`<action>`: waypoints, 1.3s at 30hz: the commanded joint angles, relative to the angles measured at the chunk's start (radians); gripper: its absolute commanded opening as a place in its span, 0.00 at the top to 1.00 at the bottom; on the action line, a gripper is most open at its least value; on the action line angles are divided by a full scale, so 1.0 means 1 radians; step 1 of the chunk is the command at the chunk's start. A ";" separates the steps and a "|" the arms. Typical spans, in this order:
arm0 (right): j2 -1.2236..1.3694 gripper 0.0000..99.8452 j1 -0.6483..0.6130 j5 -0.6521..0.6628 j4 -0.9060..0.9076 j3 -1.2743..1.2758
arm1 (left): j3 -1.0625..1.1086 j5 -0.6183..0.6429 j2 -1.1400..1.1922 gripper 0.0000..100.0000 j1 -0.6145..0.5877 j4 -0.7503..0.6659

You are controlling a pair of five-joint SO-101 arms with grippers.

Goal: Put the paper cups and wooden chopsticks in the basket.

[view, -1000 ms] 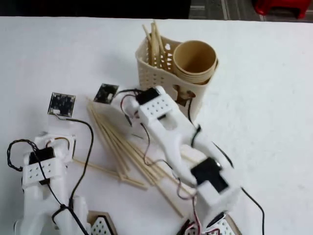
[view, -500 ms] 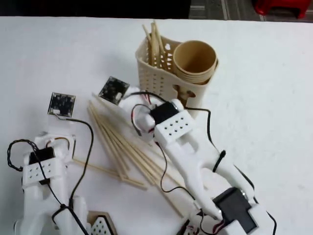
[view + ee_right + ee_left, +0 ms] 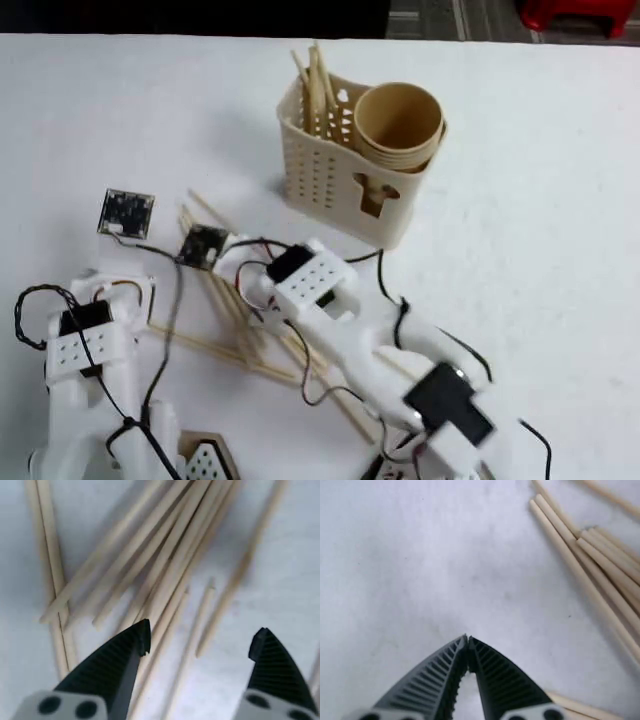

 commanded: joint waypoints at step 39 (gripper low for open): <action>-0.093 0.98 0.139 0.020 0.200 -0.288 | 0.008 -0.009 -0.025 0.97 -0.008 -0.041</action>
